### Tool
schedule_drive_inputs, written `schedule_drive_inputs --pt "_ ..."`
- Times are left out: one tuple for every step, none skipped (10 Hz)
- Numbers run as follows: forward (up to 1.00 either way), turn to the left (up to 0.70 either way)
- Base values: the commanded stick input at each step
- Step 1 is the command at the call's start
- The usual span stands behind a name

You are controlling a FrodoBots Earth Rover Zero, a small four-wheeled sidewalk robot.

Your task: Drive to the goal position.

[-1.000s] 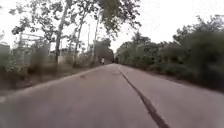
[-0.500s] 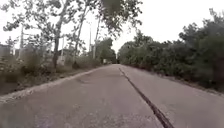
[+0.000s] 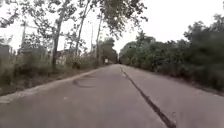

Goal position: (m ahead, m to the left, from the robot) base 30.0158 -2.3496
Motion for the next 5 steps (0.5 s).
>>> schedule_drive_inputs --pt "1.00 -0.31" --pt "1.00 -0.40" --pt "1.00 -0.40" --pt "1.00 -0.40" --pt "1.00 -0.09"
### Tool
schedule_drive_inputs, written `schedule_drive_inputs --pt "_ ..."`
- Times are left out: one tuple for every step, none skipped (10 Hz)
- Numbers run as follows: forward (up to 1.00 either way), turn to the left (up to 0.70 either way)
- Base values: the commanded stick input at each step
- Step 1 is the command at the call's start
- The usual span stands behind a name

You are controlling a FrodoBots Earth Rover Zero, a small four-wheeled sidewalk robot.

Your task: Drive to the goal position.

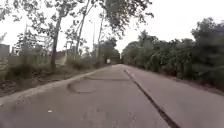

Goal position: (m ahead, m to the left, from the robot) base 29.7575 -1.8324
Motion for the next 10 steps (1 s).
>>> schedule_drive_inputs --pt "1.00 0.00" --pt "1.00 0.00" --pt "1.00 0.00" --pt "1.00 0.00" --pt "1.00 0.00" --pt "1.00 0.00" --pt "1.00 0.00" --pt "1.00 0.00" --pt "1.00 0.00" --pt "1.00 0.00"
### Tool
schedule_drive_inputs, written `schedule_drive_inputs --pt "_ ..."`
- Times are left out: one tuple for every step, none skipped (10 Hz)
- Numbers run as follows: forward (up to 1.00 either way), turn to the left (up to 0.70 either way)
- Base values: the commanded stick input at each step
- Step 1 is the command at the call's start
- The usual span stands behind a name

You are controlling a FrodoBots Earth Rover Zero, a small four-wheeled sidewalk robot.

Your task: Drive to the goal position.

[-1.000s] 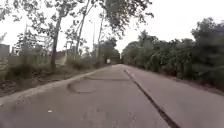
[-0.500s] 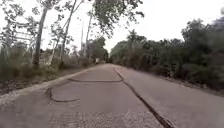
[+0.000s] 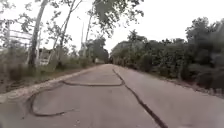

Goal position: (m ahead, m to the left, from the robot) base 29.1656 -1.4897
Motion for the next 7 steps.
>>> schedule_drive_inputs --pt "1.00 0.00" --pt "1.00 0.00" --pt "1.00 0.00" --pt "1.00 0.00" --pt "1.00 0.00" --pt "1.00 0.00" --pt "1.00 0.00"
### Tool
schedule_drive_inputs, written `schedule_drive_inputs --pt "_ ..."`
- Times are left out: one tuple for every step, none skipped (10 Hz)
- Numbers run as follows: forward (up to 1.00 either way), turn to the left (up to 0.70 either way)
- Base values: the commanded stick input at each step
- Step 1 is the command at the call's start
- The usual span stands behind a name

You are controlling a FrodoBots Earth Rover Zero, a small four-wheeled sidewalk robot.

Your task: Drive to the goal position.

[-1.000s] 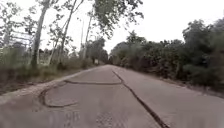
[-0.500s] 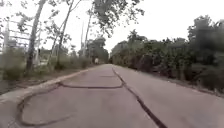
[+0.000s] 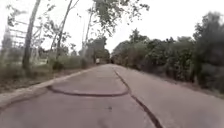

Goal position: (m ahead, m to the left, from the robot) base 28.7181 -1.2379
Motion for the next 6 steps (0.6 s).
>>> schedule_drive_inputs --pt "1.00 0.00" --pt "1.00 0.00" --pt "1.00 0.00" --pt "1.00 0.00" --pt "1.00 0.00" --pt "1.00 0.00"
